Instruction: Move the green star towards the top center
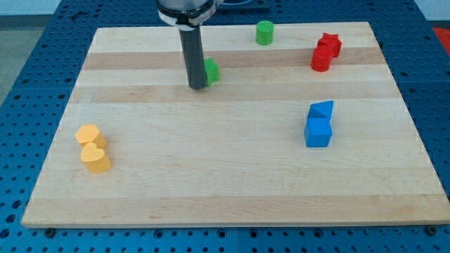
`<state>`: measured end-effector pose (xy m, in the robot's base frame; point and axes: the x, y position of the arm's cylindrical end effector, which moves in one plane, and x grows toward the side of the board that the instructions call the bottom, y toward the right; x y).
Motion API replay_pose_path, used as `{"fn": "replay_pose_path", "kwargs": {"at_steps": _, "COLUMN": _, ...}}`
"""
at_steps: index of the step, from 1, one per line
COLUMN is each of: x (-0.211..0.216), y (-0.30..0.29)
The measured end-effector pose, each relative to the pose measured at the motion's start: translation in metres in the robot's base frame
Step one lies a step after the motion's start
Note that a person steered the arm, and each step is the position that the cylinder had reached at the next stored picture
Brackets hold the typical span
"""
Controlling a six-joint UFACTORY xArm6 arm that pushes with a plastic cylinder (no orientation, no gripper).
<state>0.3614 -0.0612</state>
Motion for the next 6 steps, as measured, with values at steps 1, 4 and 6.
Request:
{"fn": "replay_pose_path", "kwargs": {"at_steps": 1, "x": 0.000, "y": 0.019}}
{"fn": "replay_pose_path", "kwargs": {"at_steps": 4, "x": -0.037, "y": 0.022}}
{"fn": "replay_pose_path", "kwargs": {"at_steps": 6, "x": -0.057, "y": 0.019}}
